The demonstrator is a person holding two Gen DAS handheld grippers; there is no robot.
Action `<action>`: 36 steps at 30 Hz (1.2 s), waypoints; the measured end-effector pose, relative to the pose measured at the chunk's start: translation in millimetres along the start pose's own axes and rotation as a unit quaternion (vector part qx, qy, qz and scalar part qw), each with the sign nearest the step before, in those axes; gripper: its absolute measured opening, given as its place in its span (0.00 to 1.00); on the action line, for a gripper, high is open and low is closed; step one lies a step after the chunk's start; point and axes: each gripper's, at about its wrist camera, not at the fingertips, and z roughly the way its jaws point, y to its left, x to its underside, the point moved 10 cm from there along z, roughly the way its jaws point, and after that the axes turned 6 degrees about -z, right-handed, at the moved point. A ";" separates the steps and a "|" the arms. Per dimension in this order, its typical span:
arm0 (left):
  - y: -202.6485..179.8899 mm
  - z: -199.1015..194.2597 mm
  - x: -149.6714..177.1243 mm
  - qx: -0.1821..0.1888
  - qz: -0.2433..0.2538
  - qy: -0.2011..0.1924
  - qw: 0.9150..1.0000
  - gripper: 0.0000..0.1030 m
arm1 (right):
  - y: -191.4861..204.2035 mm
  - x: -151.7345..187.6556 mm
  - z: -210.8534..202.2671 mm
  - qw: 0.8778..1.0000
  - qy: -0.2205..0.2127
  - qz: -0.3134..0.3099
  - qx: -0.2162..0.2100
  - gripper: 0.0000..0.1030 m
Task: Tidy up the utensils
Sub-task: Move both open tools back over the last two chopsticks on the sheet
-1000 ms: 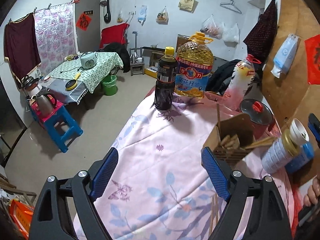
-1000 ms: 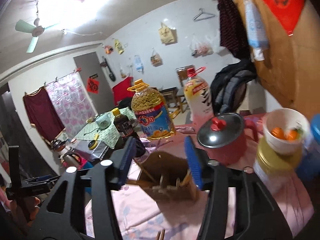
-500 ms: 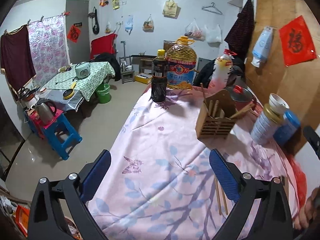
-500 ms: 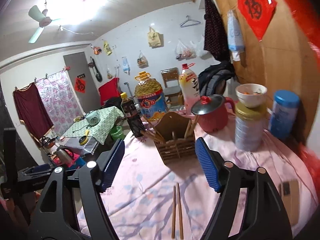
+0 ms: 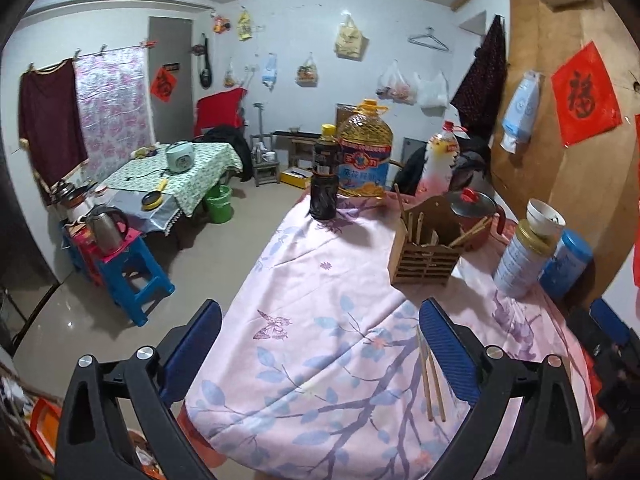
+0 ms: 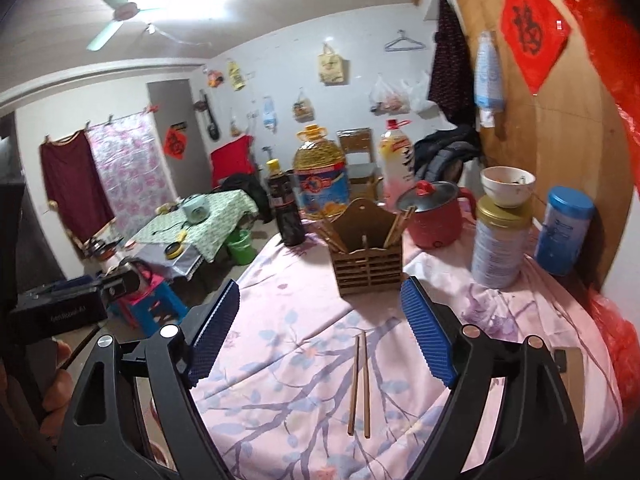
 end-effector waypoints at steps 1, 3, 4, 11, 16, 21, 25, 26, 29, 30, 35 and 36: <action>-3.5 -1.4 1.4 -0.007 -0.001 -0.002 1.000 0.94 | -3.0 3.9 0.7 1.000 0.002 -0.006 -0.005 0.81; -7.5 -2.0 3.8 -0.020 -0.003 -0.003 1.000 0.94 | -5.9 12.1 1.0 1.000 0.007 -0.015 -0.009 0.81; -10.7 -1.4 7.9 -0.028 -0.006 -0.002 1.000 0.94 | -8.9 19.4 2.2 1.000 0.015 -0.023 -0.014 0.81; -9.9 25.1 61.6 -0.081 -0.038 0.053 0.995 0.94 | -45.3 51.2 -0.7 0.997 0.048 -0.053 -0.025 0.81; -7.1 51.9 124.3 -0.109 -0.060 0.116 0.985 0.94 | -86.8 71.8 -4.2 0.997 0.073 -0.023 -0.032 0.81; -26.3 88.0 173.4 -0.082 -0.037 0.159 0.983 0.94 | -117.6 102.1 -0.2 0.993 0.113 -0.020 -0.004 0.81; -64.5 122.5 201.4 -0.024 0.021 0.183 0.983 0.90 | -133.0 109.9 1.2 0.992 0.119 -0.008 0.032 0.81; -73.6 128.7 207.2 -0.009 0.036 0.187 0.982 0.90 | -134.6 112.8 1.5 0.992 0.123 -0.012 0.037 0.81; -96.5 141.4 223.0 0.027 0.065 0.199 0.977 0.85 | -138.8 118.9 -2.5 0.989 0.133 -0.026 0.062 0.81; -103.3 145.9 228.9 0.040 0.072 0.204 0.975 0.81 | -141.7 120.7 -4.6 0.988 0.135 -0.026 0.069 0.81; -123.8 160.9 249.4 0.087 0.072 0.229 0.967 0.56 | -155.2 129.1 -11.7 0.983 0.151 -0.032 0.099 0.81; -126.6 163.4 252.7 0.092 0.073 0.232 0.966 0.52 | -156.8 129.7 -12.9 0.982 0.152 -0.033 0.103 0.81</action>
